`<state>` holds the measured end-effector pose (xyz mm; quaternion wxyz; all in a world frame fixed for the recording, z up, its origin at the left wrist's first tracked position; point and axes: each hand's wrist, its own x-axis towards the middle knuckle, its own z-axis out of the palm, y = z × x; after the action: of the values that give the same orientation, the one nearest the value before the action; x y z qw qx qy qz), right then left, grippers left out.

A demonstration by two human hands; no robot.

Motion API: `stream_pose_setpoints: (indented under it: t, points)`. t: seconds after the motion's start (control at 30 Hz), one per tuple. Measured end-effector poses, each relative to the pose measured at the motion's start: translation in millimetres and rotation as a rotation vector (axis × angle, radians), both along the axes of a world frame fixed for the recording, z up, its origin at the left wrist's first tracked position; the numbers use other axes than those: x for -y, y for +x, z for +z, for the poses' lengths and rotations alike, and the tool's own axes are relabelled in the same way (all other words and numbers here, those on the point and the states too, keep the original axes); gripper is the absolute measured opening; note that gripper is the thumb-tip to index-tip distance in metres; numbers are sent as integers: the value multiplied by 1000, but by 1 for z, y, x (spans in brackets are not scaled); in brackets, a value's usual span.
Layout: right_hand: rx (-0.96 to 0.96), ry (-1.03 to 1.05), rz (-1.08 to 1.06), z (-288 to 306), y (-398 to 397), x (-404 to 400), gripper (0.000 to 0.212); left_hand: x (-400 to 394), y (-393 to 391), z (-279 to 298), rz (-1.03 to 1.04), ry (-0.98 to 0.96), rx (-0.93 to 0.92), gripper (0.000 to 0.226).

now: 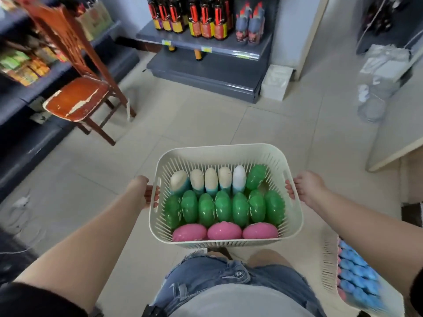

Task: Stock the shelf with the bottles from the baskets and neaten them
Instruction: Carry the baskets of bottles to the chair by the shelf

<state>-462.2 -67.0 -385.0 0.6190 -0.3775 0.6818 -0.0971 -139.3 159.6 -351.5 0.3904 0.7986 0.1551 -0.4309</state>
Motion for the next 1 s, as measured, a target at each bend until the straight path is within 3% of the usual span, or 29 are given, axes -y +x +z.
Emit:
stream_pose_setpoints:
  t: [0.57, 1.0]
  points:
    - [-7, -48, 733, 9, 366, 106, 34, -52, 139, 10, 655, -1, 16, 29]
    - [-54, -24, 1109, 24, 615, 88, 33, -85, 249, -11, 1061, -97, -41, 37]
